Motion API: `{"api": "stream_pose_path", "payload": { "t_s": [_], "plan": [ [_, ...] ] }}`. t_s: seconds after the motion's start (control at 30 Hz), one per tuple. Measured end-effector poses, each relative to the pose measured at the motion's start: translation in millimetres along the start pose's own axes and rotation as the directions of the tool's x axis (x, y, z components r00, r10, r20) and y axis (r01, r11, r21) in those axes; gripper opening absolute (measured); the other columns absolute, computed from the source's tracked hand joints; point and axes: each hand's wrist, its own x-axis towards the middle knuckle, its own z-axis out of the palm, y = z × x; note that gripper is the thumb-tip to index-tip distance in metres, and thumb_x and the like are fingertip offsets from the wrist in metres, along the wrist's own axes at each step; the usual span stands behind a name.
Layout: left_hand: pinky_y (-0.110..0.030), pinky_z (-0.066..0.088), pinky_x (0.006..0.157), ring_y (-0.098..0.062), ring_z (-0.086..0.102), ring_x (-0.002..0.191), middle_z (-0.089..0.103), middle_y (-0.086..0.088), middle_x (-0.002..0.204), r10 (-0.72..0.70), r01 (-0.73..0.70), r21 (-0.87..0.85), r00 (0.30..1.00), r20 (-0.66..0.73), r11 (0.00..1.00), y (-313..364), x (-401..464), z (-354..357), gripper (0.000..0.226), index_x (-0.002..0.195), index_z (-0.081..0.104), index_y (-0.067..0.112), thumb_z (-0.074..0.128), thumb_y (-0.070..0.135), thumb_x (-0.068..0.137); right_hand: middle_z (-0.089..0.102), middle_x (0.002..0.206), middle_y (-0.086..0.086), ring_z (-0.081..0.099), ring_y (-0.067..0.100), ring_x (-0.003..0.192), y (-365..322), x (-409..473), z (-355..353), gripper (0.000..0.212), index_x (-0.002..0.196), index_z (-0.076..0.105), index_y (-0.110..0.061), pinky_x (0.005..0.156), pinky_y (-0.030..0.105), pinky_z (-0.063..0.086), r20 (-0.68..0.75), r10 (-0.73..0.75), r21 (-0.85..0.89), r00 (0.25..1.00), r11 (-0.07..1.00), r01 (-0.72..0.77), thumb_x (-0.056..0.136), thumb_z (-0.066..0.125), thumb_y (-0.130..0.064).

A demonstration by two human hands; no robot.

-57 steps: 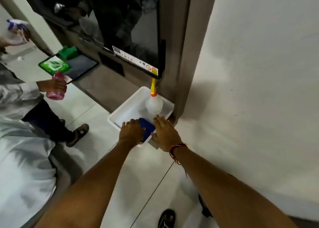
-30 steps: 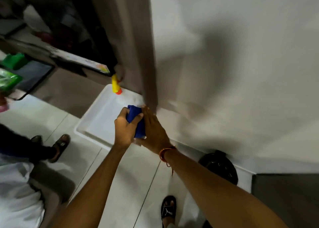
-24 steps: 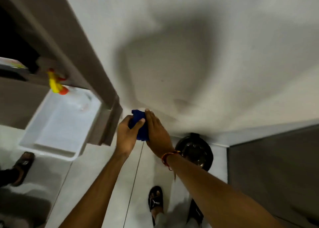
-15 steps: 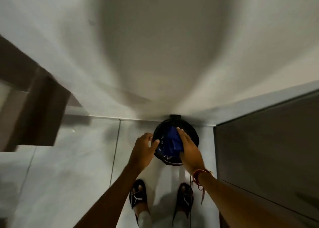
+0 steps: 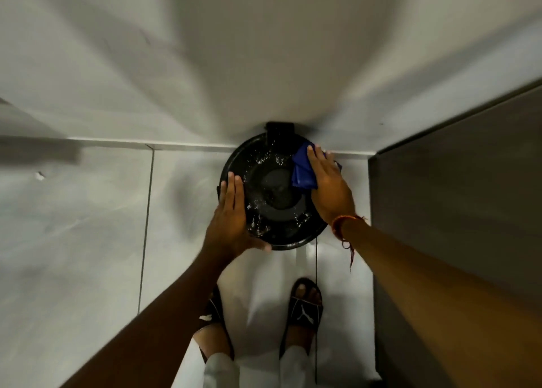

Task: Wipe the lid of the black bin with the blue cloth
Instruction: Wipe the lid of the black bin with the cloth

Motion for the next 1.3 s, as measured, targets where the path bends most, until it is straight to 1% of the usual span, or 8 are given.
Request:
{"api": "stream_pose_path", "payload": {
  "t_s": [0.17, 0.33, 0.5, 0.63, 0.7, 0.8, 1.1, 1.3],
  "plan": [
    [-0.062, 0.020, 0.123, -0.031, -0.022, 0.156, -0.029, -0.004, 0.167, 0.018, -0.018, 0.102, 1.000, 0.001, 0.995, 2.3, 4.8, 4.0, 0.171, 0.158, -0.022, 0.012, 0.083, 0.075, 0.039, 0.012, 0.173, 0.000, 0.003, 0.028, 0.161, 28.4, -58.2, 36.1, 0.077, 0.163, 0.021, -0.018, 0.124, 0.052, 0.032, -0.147, -0.020, 0.163, 0.989, 0.986, 0.044, 0.097, 0.053, 0.003],
    [-0.068, 0.024, 0.120, -0.031, -0.021, 0.156, -0.029, -0.003, 0.167, -0.001, -0.003, 0.138, 1.000, 0.025, 0.990, 8.6, 3.2, 0.8, 0.170, 0.157, -0.023, 0.014, 0.085, 0.073, 0.040, -0.003, 0.174, -0.006, -0.010, 0.025, 0.161, 29.8, -120.1, 80.7, 0.082, 0.165, 0.010, -0.025, 0.123, 0.062, 0.028, -0.104, -0.070, 0.094, 0.992, 0.992, 0.080, 0.097, 0.053, -0.012],
    [-0.069, 0.022, 0.120, -0.031, -0.023, 0.155, -0.030, -0.004, 0.167, -0.004, 0.001, 0.111, 1.000, 0.027, 0.994, 8.2, 3.0, 1.4, 0.170, 0.157, -0.023, 0.013, 0.083, 0.076, 0.040, -0.006, 0.174, 0.003, -0.009, 0.030, 0.161, 15.7, -139.2, 111.3, 0.086, 0.164, -0.004, -0.022, 0.125, 0.060, 0.023, -0.088, -0.020, -0.064, 0.996, 0.998, 0.014, 0.101, 0.044, -0.055],
    [-0.069, 0.018, 0.120, -0.031, -0.022, 0.155, -0.029, -0.003, 0.168, -0.043, 0.044, 0.031, 0.998, -0.034, 0.999, 17.0, 2.7, 7.8, 0.167, 0.158, -0.022, 0.016, 0.062, 0.093, 0.037, -0.005, 0.174, 0.002, -0.009, 0.026, 0.161, 15.2, -107.7, 95.6, 0.098, 0.164, -0.005, -0.019, 0.128, 0.052, 0.013, -0.141, 0.047, -0.014, 0.989, 0.999, -0.049, 0.095, 0.036, -0.075],
    [-0.070, 0.020, 0.119, -0.031, -0.019, 0.156, -0.027, -0.002, 0.168, -0.065, 0.066, 0.023, 0.996, -0.061, 0.998, 20.4, 3.7, 10.6, 0.164, 0.158, -0.022, 0.019, 0.059, 0.094, 0.037, -0.005, 0.174, 0.002, -0.009, 0.027, 0.161, 18.3, -86.5, 82.4, 0.093, 0.165, -0.002, -0.018, 0.128, 0.051, 0.011, -0.153, 0.050, -0.020, 0.987, 0.998, -0.053, 0.097, 0.030, -0.073],
    [-0.073, 0.023, 0.116, -0.030, -0.018, 0.157, -0.026, 0.001, 0.168, -0.077, 0.080, 0.036, 0.995, -0.069, 0.996, 21.7, 4.2, 11.5, 0.163, 0.158, -0.021, 0.021, 0.078, 0.080, 0.043, 0.001, 0.174, 0.006, -0.001, 0.032, 0.161, 24.0, -48.0, 58.9, 0.084, 0.165, 0.005, -0.018, 0.129, 0.049, 0.011, -0.175, 0.041, -0.085, 0.984, 0.995, -0.056, 0.101, 0.033, -0.065],
    [-0.072, 0.018, 0.119, -0.029, -0.019, 0.157, -0.027, 0.000, 0.168, -0.071, 0.072, 0.008, 0.995, -0.070, 0.997, 19.0, 4.4, 13.0, 0.165, 0.159, -0.021, 0.019, 0.075, 0.085, 0.042, 0.016, 0.172, 0.005, 0.013, 0.032, 0.160, 17.0, 30.2, 26.3, 0.080, 0.164, 0.012, -0.019, 0.129, 0.051, 0.009, -0.143, -0.013, -0.150, 0.990, 0.989, -0.008, 0.101, 0.037, -0.062],
    [-0.071, 0.020, 0.119, -0.029, -0.018, 0.157, -0.025, 0.000, 0.169, -0.086, 0.089, 0.040, 0.993, -0.077, 0.995, 18.0, 5.7, 15.8, 0.164, 0.159, -0.020, 0.020, 0.084, 0.074, 0.044, 0.015, 0.173, 0.003, 0.011, 0.026, 0.161, 2.3, -25.0, 61.2, 0.071, 0.164, 0.016, -0.018, 0.130, 0.050, 0.016, 0.008, -0.330, -0.358, 0.944, 0.880, 0.311, 0.105, 0.026, -0.058]
  ]
}}
